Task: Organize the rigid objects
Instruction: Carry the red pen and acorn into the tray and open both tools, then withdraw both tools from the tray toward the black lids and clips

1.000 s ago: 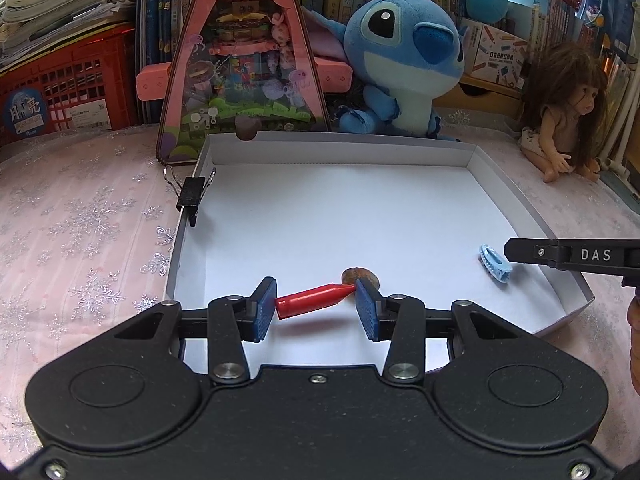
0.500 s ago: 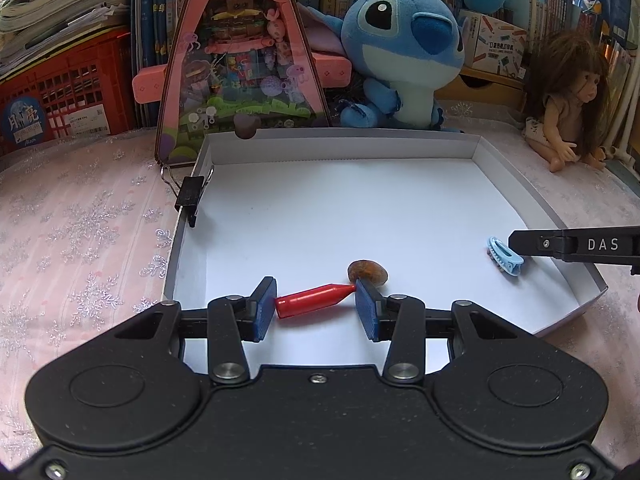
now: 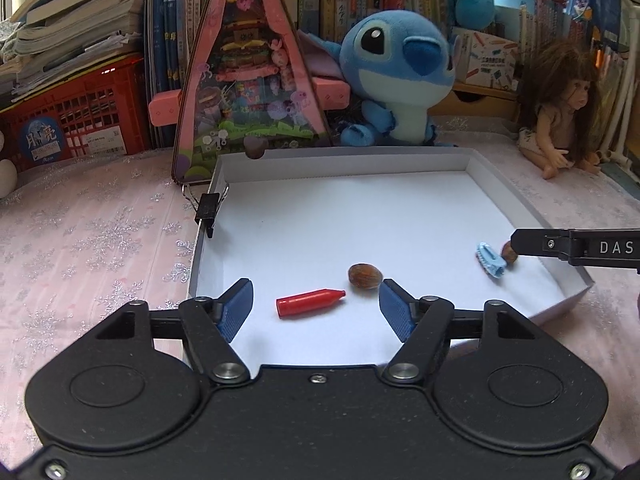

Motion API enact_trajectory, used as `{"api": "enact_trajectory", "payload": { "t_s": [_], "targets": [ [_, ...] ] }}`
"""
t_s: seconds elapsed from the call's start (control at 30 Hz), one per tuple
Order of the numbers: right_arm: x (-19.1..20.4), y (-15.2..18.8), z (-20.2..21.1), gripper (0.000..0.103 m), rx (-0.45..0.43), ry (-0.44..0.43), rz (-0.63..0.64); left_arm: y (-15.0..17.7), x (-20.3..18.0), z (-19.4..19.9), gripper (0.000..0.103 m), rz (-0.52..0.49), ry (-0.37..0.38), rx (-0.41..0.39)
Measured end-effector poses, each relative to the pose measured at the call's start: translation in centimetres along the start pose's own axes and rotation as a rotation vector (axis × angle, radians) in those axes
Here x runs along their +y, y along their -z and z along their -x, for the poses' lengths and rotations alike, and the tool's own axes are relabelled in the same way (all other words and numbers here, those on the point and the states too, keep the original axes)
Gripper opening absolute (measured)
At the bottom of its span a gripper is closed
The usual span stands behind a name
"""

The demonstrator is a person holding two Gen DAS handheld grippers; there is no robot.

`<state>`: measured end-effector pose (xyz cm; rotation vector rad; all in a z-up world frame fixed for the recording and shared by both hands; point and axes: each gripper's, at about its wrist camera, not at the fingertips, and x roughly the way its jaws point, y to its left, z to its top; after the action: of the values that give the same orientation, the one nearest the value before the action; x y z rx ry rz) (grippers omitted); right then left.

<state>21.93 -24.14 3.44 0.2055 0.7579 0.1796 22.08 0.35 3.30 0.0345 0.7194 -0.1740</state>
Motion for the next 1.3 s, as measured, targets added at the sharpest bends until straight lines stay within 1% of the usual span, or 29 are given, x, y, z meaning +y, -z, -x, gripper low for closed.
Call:
{"api": "enact_trajectory", "payload": {
  "t_s": [0.07, 0.17, 0.43, 0.67, 0.83, 0.97, 1.17, 1.3],
  "targets": [
    [0.2, 0.4, 0.9, 0.07, -0.019, -0.007, 0.023, 0.4, -0.2, 1.0, 0.074, -0.005, 0.008, -0.018],
    [0.7, 1.2, 2.3, 0.075, -0.049, -0.016, 0.064, 1.2, -0.5, 2.5, 0.077, -0.014, 0.029, -0.039],
    [1.9, 3.8, 5.3, 0.08, -0.1, -0.045, 0.156, 4.0, -1.4, 5.7, 0.078, -0.035, 0.08, -0.059],
    [2.9, 6.1, 7.5, 0.082, -0.13, -0.063, 0.221, 6.4, -1.6, 8.1, 0.079, -0.03, 0.107, -0.066],
    [3.2, 7.7, 8.6, 0.083, -0.136, -0.076, 0.246, 8.1, -1.6, 9.3, 0.079, -0.012, 0.128, -0.051],
    [3.3, 8.8, 9.3, 0.083, -0.135, -0.093, 0.242, 9.3, -1.8, 10.0, 0.079, -0.005, 0.139, -0.043],
    [3.5, 10.6, 10.3, 0.083, -0.142, -0.092, 0.258, 10.9, -2.6, 11.0, 0.079, -0.022, 0.144, -0.039],
    [3.8, 11.7, 10.8, 0.084, -0.148, -0.087, 0.281, 11.6, -2.8, 11.1, 0.079, -0.014, 0.138, -0.03]
  ]
}}
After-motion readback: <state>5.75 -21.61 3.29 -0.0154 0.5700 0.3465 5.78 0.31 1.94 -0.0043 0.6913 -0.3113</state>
